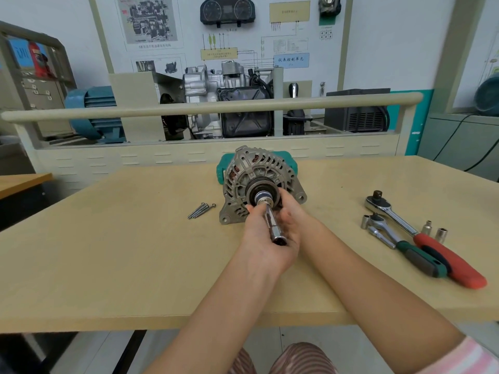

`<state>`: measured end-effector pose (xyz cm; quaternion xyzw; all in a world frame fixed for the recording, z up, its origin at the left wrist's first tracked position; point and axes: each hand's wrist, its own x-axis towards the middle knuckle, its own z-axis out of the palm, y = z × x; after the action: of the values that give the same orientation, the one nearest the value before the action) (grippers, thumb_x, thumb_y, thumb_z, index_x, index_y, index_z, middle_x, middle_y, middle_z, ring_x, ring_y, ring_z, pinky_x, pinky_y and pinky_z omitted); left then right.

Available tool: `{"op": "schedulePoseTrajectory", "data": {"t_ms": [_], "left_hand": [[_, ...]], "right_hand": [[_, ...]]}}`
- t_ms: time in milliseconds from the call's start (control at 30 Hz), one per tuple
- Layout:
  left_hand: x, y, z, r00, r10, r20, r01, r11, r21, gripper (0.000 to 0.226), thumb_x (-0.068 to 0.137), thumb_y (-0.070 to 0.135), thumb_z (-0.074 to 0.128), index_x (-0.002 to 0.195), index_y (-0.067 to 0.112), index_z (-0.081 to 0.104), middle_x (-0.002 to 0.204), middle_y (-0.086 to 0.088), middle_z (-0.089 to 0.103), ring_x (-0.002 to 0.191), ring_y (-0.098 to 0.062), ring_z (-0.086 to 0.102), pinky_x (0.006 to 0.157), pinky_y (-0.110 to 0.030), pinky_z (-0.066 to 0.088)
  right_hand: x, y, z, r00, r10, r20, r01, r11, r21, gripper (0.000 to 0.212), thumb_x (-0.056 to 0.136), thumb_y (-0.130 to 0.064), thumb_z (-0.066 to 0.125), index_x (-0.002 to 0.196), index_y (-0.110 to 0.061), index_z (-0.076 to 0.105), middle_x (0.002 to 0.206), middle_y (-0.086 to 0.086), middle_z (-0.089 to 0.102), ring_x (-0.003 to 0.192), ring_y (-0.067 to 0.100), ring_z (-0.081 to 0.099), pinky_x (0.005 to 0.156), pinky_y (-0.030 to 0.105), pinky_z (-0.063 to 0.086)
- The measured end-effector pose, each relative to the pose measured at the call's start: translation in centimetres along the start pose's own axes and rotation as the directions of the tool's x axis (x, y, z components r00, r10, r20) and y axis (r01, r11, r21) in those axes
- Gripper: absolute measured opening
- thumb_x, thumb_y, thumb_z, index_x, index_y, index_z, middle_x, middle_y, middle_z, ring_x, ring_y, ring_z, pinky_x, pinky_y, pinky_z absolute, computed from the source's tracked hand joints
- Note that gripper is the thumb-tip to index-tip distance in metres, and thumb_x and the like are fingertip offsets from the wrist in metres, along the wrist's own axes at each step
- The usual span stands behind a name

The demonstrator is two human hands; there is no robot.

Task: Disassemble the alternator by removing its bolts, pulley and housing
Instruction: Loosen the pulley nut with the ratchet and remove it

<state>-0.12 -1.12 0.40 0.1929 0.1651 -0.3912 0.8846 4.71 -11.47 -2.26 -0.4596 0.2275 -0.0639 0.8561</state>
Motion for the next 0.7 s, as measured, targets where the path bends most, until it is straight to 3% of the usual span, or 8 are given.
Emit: {"op": "schedulePoseTrajectory", "data": {"t_ms": [67, 133, 300, 433, 500, 567, 633, 700], "left_hand": [[0.3, -0.2, -0.1, 0.998, 0.06, 0.001, -0.059, 0.997, 0.055, 0.015, 0.091, 0.015, 0.062, 0.104, 0.008, 0.062, 0.089, -0.007, 0.059, 0.054, -0.01, 0.05, 0.032, -0.014, 0.042], [0.6, -0.2, 0.0, 0.993, 0.111, -0.033, -0.107, 0.986, 0.126, 0.006, 0.092, 0.009, 0.06, 0.098, 0.008, 0.059, 0.085, -0.007, 0.058, 0.058, -0.009, 0.048, 0.034, -0.011, 0.041], [0.1, -0.1, -0.3, 0.994, 0.106, -0.039, -0.099, 0.984, 0.149, 0.013, 0.095, 0.011, 0.056, 0.105, 0.005, 0.062, 0.076, -0.007, 0.058, 0.054, -0.009, 0.053, 0.035, -0.013, 0.041], [-0.1, 0.2, 0.1, 0.999, 0.045, -0.027, -0.044, 0.999, 0.016, 0.033, 0.102, 0.019, 0.041, 0.124, 0.019, 0.064, 0.071, -0.004, 0.065, 0.034, -0.012, 0.057, 0.031, -0.011, 0.037], [0.5, 0.1, 0.2, 1.0, 0.021, -0.012, -0.021, 0.999, -0.049, 0.039, 0.103, 0.022, 0.04, 0.095, 0.012, 0.077, 0.072, -0.007, 0.066, 0.032, -0.014, 0.056, 0.029, -0.012, 0.037], [0.6, -0.1, 0.3, 1.0, -0.001, 0.016, 0.002, 0.997, -0.074, 0.054, 0.103, 0.03, 0.044, 0.068, 0.0, 0.073, 0.081, -0.009, 0.067, 0.035, -0.015, 0.056, 0.03, -0.014, 0.04], [0.5, -0.1, 0.4, 0.999, 0.028, 0.018, -0.027, 0.997, -0.066, 0.028, 0.099, 0.026, 0.052, 0.101, 0.003, 0.069, 0.087, -0.009, 0.064, 0.038, -0.016, 0.056, 0.031, -0.017, 0.044], [0.6, -0.2, 0.4, 0.997, 0.083, -0.004, -0.082, 0.996, 0.037, 0.024, 0.093, 0.013, 0.059, 0.117, 0.011, 0.061, 0.088, -0.007, 0.06, 0.051, -0.014, 0.056, 0.034, -0.016, 0.045]], "right_hand": [[0.4, 0.3, 0.4, 0.998, 0.046, 0.049, -0.051, 0.991, 0.124, 0.05, 0.095, -0.042, 0.049, 0.084, 0.005, 0.064, 0.081, 0.021, 0.068, 0.072, 0.029, 0.067, 0.054, 0.033, 0.057], [1.7, 0.4, 0.0, 0.997, 0.065, 0.028, -0.069, 0.98, 0.188, 0.054, 0.092, -0.043, 0.053, 0.081, 0.008, 0.065, 0.076, 0.025, 0.069, 0.061, 0.034, 0.069, 0.044, 0.035, 0.055], [1.7, 0.7, -0.1, 0.994, 0.081, 0.075, -0.095, 0.973, 0.21, 0.051, 0.091, -0.043, 0.055, 0.091, 0.007, 0.06, 0.075, 0.026, 0.069, 0.063, 0.032, 0.07, 0.046, 0.035, 0.056], [0.5, 0.6, 0.2, 0.992, 0.044, 0.12, -0.062, 0.987, 0.15, 0.047, 0.097, -0.044, 0.044, 0.117, -0.002, 0.055, 0.083, 0.02, 0.07, 0.077, 0.029, 0.07, 0.046, 0.029, 0.056], [-0.4, 0.5, -0.2, 0.997, -0.043, 0.066, 0.039, 0.997, 0.065, 0.046, 0.101, -0.034, 0.038, 0.139, -0.008, 0.039, 0.118, 0.005, 0.059, 0.116, 0.024, 0.058, 0.042, 0.015, 0.048], [-0.9, 0.4, -0.7, 0.989, -0.122, 0.079, 0.111, 0.985, 0.13, 0.045, 0.104, -0.022, 0.032, 0.144, -0.003, 0.028, 0.143, 0.009, 0.041, 0.136, 0.024, 0.033, 0.045, 0.004, 0.042], [0.3, 0.4, -0.9, 0.992, -0.092, 0.091, 0.083, 0.992, 0.097, 0.041, 0.103, -0.023, 0.034, 0.138, -0.001, 0.039, 0.121, 0.009, 0.059, 0.123, 0.025, 0.047, 0.042, 0.01, 0.047], [0.6, 0.4, -0.1, 0.996, 0.039, 0.086, -0.051, 0.989, 0.141, 0.041, 0.098, -0.035, 0.044, 0.112, 0.002, 0.057, 0.08, 0.02, 0.071, 0.08, 0.034, 0.07, 0.039, 0.027, 0.052]]}}
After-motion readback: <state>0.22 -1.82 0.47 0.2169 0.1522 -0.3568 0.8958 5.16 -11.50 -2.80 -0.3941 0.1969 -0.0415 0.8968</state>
